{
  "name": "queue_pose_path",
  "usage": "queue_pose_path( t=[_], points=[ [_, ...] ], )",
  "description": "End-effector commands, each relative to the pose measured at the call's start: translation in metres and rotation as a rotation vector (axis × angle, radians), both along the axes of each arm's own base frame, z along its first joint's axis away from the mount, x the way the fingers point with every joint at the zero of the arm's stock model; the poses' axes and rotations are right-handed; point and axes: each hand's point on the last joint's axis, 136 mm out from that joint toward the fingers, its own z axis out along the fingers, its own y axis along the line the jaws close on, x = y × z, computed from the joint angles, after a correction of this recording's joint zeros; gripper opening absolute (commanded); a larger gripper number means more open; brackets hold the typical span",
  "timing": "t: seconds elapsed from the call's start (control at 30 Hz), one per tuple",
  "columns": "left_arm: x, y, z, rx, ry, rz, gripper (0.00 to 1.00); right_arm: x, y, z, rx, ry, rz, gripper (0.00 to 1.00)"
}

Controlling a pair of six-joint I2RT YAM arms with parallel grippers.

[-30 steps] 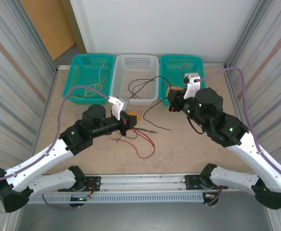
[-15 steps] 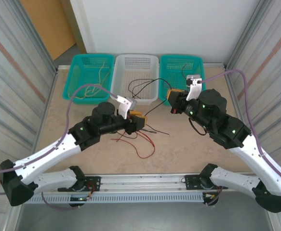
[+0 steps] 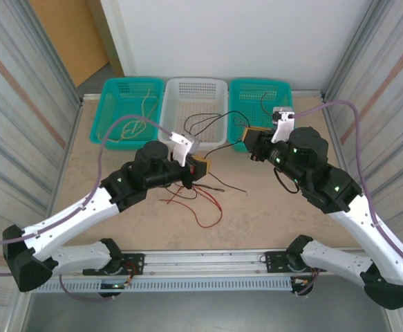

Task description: Untangle the cables

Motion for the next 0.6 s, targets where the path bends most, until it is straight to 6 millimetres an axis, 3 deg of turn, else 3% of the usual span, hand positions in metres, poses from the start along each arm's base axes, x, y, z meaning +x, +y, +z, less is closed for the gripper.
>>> queue_pose_path(
  t=[0.0,0.1,0.37,0.57],
  points=[
    [0.017,0.016,0.025,0.037,-0.040,0.109,0.00,0.002,-0.020,-0.010,-0.012,0.032,-0.079,0.37],
    [0.045,0.030,0.039,0.069,-0.028,0.180,0.00,0.003,-0.037,-0.027,-0.046,0.074,-0.148,0.47],
    [0.129,0.040,0.085,0.022,-0.067,0.214,0.00,-0.020,-0.073,-0.089,-0.091,0.198,-0.251,0.51],
    [0.193,0.034,0.086,0.053,-0.078,0.253,0.00,-0.041,-0.088,-0.136,-0.126,0.299,-0.262,0.50]
  ],
)
